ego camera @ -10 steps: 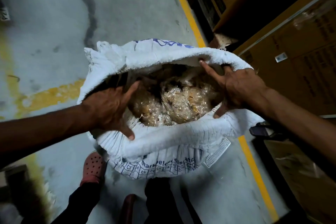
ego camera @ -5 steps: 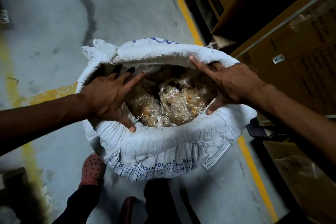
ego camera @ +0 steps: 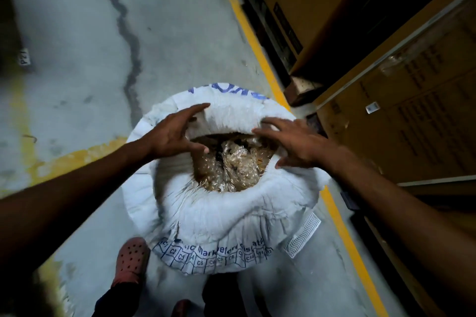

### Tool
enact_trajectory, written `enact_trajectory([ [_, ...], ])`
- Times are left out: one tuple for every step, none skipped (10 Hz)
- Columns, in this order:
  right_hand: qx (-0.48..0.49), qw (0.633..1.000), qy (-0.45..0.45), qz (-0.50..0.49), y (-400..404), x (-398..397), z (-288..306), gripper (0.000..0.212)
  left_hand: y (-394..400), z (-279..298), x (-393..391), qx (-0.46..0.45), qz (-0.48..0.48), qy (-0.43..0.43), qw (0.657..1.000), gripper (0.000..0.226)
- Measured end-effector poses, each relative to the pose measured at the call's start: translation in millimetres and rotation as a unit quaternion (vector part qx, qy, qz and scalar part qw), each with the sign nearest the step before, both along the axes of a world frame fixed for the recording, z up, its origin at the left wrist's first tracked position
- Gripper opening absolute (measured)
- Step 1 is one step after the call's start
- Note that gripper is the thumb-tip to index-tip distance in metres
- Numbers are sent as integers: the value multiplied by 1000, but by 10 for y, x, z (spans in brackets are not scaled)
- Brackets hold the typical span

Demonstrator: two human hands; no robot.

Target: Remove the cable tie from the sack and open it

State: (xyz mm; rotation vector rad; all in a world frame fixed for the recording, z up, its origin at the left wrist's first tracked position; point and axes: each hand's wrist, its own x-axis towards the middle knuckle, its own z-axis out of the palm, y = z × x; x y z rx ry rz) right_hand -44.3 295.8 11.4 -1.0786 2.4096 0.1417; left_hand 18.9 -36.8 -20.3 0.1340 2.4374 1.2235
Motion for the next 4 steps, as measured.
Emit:
enact_trajectory([
  [10, 996, -75, -52, -120, 10, 127, 92, 14, 128, -70, -55, -45, 6, 997, 109],
  [-19, 992, -51, -115, -285, 24, 402, 86, 14, 370, -86, -116, -72, 34, 990, 100],
  [-52, 985, 16, -164, -501, -91, 949, 90, -51, 921, -103, -153, -44, 97, 983, 98],
  [-124, 970, 89, -188, -827, -338, 1698, 83, -110, 1672, -306, -167, 12, 172, 971, 93],
])
